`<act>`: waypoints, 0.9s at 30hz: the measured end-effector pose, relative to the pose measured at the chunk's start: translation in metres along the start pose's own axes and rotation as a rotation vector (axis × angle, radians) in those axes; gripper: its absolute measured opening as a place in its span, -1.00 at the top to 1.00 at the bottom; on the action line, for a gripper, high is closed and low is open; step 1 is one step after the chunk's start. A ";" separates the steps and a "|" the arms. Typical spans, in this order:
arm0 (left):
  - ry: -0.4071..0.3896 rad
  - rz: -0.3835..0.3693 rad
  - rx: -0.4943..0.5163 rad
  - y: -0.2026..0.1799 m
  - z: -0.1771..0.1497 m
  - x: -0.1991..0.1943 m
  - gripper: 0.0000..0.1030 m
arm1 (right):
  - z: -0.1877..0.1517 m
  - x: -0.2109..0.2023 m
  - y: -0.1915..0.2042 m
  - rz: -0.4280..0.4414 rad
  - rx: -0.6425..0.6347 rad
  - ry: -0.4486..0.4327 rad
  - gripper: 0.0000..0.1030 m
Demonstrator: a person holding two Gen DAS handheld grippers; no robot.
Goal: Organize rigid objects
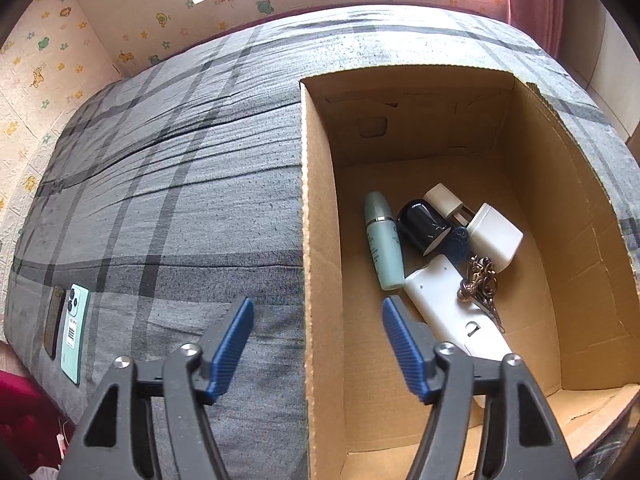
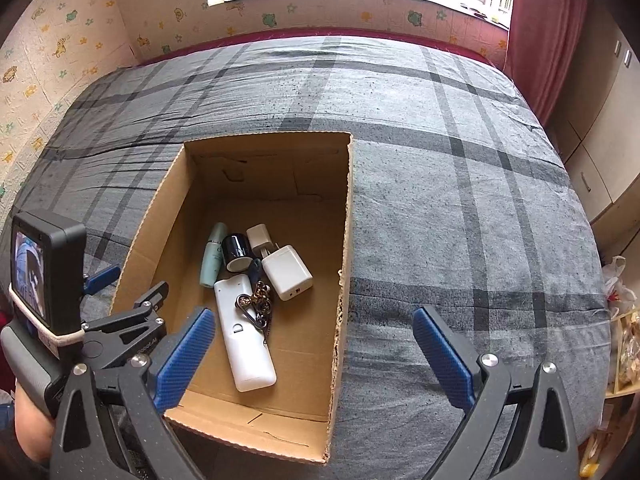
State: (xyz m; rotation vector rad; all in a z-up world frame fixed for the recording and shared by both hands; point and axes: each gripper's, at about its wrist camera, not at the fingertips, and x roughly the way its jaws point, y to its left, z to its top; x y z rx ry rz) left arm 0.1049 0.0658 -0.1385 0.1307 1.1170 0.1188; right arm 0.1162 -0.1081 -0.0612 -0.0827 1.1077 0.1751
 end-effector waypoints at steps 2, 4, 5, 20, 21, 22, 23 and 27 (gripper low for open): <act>-0.018 -0.010 -0.017 0.002 -0.001 -0.011 -0.71 | -0.002 -0.003 -0.001 -0.001 0.006 -0.005 -0.97; -0.036 -0.010 -0.030 0.003 -0.001 -0.022 -0.80 | -0.004 -0.008 -0.003 0.004 0.009 -0.010 -0.97; -0.037 -0.004 -0.031 0.003 -0.002 -0.027 -0.98 | -0.005 -0.011 -0.003 0.005 0.009 -0.013 -0.97; -0.103 -0.018 -0.050 -0.007 -0.010 -0.118 -1.00 | -0.017 -0.069 -0.005 -0.031 0.012 -0.065 -0.97; -0.108 -0.017 -0.049 -0.008 -0.012 -0.123 -1.00 | -0.018 -0.072 -0.006 -0.033 0.014 -0.064 -0.97; -0.111 -0.020 -0.046 -0.009 -0.012 -0.126 -1.00 | -0.019 -0.075 -0.007 -0.034 0.016 -0.064 -0.97; -0.112 -0.024 -0.047 -0.009 -0.014 -0.130 -1.00 | -0.020 -0.078 -0.008 -0.033 0.017 -0.064 -0.97; -0.113 -0.037 -0.048 -0.014 -0.020 -0.143 -1.00 | -0.026 -0.086 -0.011 -0.038 0.022 -0.063 -0.97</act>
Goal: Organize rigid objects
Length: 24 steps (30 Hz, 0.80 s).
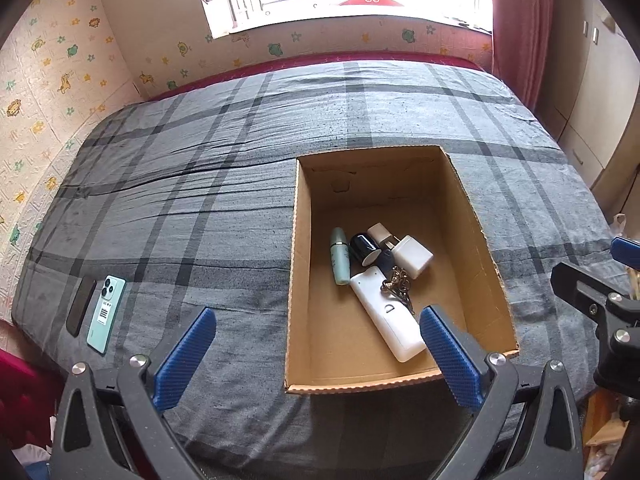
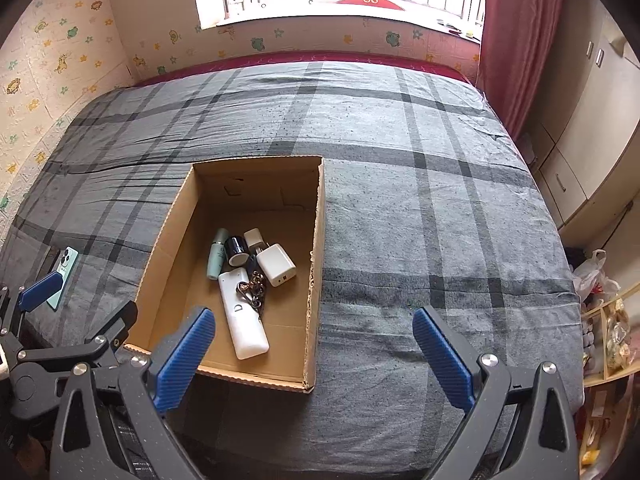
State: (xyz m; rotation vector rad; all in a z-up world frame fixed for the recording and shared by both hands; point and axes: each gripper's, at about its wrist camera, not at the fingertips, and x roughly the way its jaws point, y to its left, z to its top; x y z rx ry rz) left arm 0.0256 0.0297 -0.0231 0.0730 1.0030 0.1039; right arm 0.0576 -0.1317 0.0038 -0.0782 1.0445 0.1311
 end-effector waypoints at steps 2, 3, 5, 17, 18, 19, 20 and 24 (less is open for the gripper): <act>0.000 -0.010 0.008 -0.003 -0.003 -0.006 -1.00 | -0.004 -0.003 -0.002 0.003 0.002 0.005 -0.97; -0.001 -0.014 0.009 -0.005 -0.004 -0.008 -1.00 | -0.006 -0.005 -0.002 0.007 0.003 0.005 -0.97; -0.004 -0.020 0.012 -0.008 -0.008 -0.013 -1.00 | -0.009 -0.009 -0.003 0.008 0.004 0.002 -0.97; -0.017 -0.052 0.045 -0.023 -0.018 -0.027 -1.00 | -0.023 -0.020 -0.007 0.011 0.017 -0.005 -0.97; -0.017 -0.053 0.043 -0.023 -0.018 -0.027 -1.00 | -0.023 -0.020 -0.007 0.011 0.018 -0.006 -0.97; -0.018 -0.052 0.044 -0.024 -0.017 -0.027 -1.00 | -0.024 -0.020 -0.008 0.012 0.020 -0.007 -0.97; -0.020 -0.051 0.046 -0.024 -0.017 -0.027 -1.00 | -0.023 -0.020 -0.009 0.012 0.020 -0.006 -0.97; -0.020 -0.062 0.049 -0.025 -0.017 -0.029 -1.00 | -0.023 -0.020 -0.010 0.010 0.020 -0.008 -0.97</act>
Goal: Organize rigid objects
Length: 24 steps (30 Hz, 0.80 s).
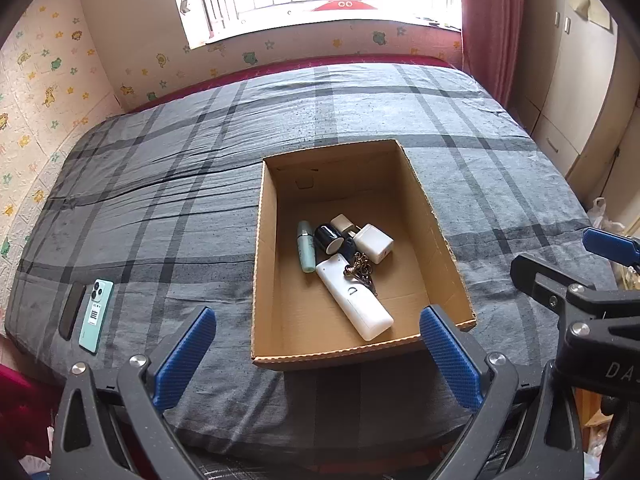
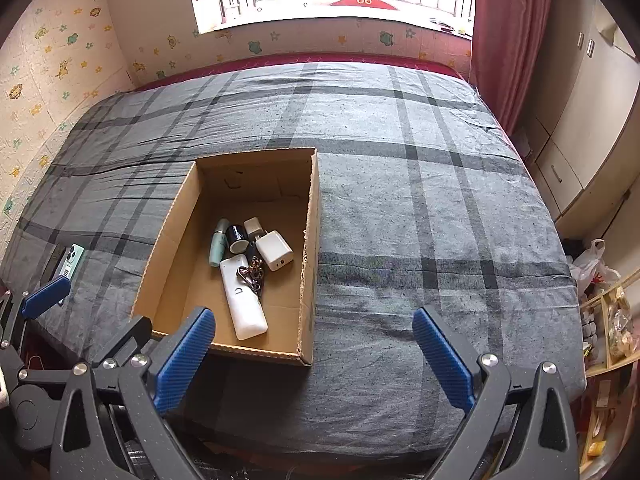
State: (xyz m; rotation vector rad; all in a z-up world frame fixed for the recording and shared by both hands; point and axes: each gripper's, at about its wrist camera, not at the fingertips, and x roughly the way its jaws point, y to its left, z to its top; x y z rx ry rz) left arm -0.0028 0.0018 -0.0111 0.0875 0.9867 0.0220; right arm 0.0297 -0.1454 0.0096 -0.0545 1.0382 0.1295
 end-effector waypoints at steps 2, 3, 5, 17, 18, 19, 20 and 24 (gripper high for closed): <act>-0.004 0.002 0.006 -0.002 0.000 -0.001 -1.00 | 0.000 0.000 0.000 -0.001 0.000 0.001 -0.97; -0.005 0.001 0.007 -0.002 0.000 -0.001 -1.00 | 0.000 -0.001 0.000 0.001 -0.001 0.000 -0.97; -0.005 -0.003 0.006 -0.003 0.001 -0.002 -1.00 | 0.000 -0.002 0.001 0.003 -0.003 -0.001 -0.97; -0.016 -0.007 0.010 -0.004 0.000 -0.007 -1.00 | -0.001 -0.002 0.002 0.004 -0.009 0.000 -0.97; -0.016 -0.010 0.012 -0.005 0.000 -0.007 -1.00 | -0.001 -0.002 0.003 0.005 -0.010 0.000 -0.97; -0.015 -0.013 0.012 -0.005 0.000 -0.007 -1.00 | -0.001 -0.001 0.003 0.007 -0.010 0.002 -0.97; -0.015 -0.013 0.011 -0.005 0.000 -0.007 -1.00 | -0.001 -0.001 0.003 0.008 -0.009 0.004 -0.97; -0.016 -0.014 0.011 -0.005 0.000 -0.007 -1.00 | -0.001 0.000 0.004 0.007 -0.010 0.006 -0.97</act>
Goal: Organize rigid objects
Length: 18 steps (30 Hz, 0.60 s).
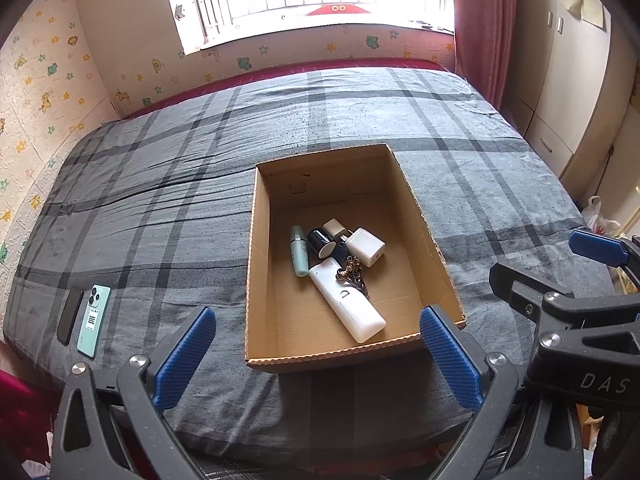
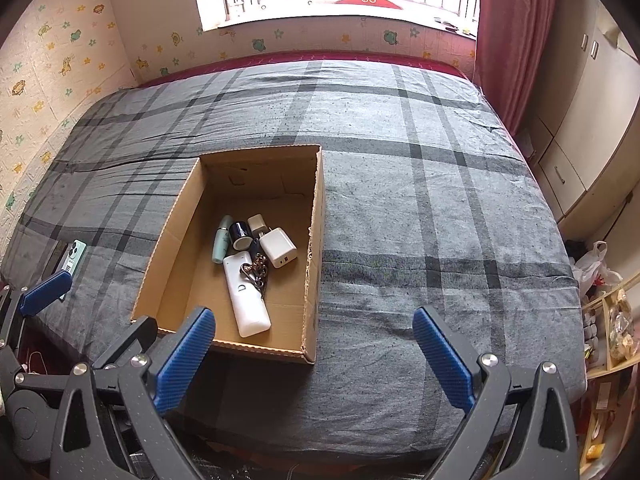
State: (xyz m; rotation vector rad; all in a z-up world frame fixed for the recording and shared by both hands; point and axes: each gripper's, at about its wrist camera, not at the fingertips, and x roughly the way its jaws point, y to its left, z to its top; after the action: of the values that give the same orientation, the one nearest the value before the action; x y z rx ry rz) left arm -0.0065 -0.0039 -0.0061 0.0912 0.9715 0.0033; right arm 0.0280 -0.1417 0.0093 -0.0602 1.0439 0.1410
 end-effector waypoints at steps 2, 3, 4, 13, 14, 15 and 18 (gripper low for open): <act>-0.002 0.000 0.000 0.000 0.000 0.000 -1.00 | 0.000 0.000 0.000 0.000 -0.001 -0.001 -0.97; -0.002 -0.002 0.000 0.000 0.000 0.000 -1.00 | 0.000 0.000 0.000 -0.002 -0.001 -0.001 -0.97; 0.000 -0.004 -0.001 0.000 0.000 0.000 -1.00 | 0.000 0.001 0.000 -0.001 -0.001 0.000 -0.97; 0.001 -0.006 -0.002 0.001 0.001 0.001 -1.00 | 0.001 0.001 0.001 0.000 -0.002 0.002 -0.97; 0.003 -0.006 -0.001 0.001 0.001 0.001 -1.00 | 0.001 0.002 0.001 0.000 -0.004 0.003 -0.97; 0.004 -0.008 -0.001 0.001 0.001 0.002 -1.00 | 0.001 0.003 0.001 0.000 -0.003 0.004 -0.97; 0.004 -0.007 0.000 0.001 0.001 0.002 -1.00 | 0.001 0.003 0.000 -0.001 -0.005 0.005 -0.97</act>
State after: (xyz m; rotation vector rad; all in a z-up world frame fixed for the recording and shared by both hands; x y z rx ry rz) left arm -0.0045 -0.0030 -0.0071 0.0874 0.9759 -0.0031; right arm 0.0300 -0.1409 0.0069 -0.0661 1.0485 0.1426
